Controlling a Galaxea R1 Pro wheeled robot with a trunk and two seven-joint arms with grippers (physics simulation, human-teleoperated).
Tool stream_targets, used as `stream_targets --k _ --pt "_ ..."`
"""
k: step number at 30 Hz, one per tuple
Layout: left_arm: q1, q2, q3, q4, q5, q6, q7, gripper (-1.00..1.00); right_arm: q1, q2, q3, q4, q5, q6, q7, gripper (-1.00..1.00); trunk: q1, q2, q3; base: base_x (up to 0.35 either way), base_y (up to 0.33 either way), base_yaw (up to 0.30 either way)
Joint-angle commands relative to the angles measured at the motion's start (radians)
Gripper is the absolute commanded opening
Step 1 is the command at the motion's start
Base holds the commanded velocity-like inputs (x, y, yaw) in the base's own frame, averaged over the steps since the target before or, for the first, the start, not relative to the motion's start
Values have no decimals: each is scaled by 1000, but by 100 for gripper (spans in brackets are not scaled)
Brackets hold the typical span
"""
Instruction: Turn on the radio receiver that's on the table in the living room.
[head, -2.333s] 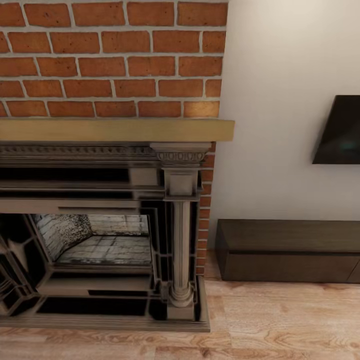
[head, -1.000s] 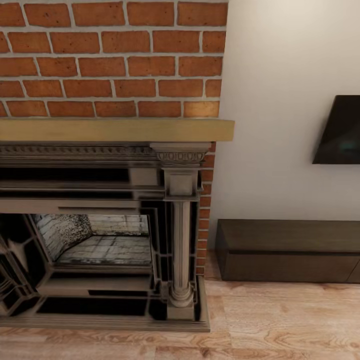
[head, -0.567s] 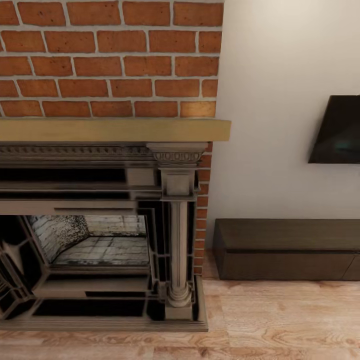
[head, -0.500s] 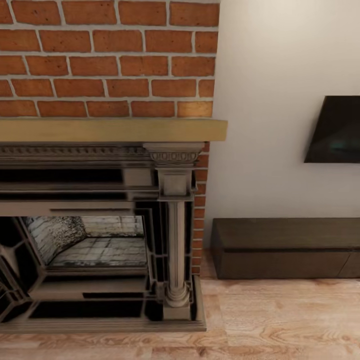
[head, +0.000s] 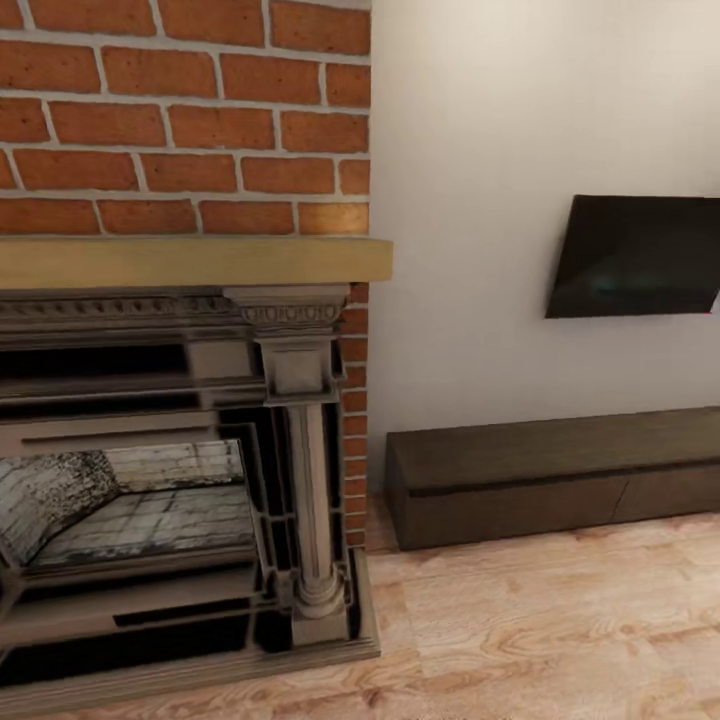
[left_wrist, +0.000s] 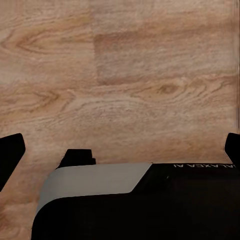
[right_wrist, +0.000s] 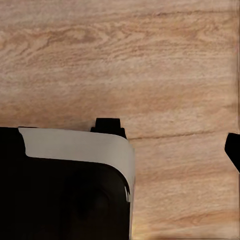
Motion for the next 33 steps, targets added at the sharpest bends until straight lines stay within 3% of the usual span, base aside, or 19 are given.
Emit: stream_targets --k 1,21,33 --pt "0 0 0 0 0 0 0 100 0 0 0 0 0 0 0 100 0 0 0 0 -189 -277" --pt "0 3 0 0 -1 0 3 100 0 0 -1 0 -1 -2 -1 100 0 0 2 0 -307 -277" --pt "0 3 1 0 0 -1 3 100 0 -4 -2 0 -2 -5 -2 100 0 0 7 0 -36 -277"
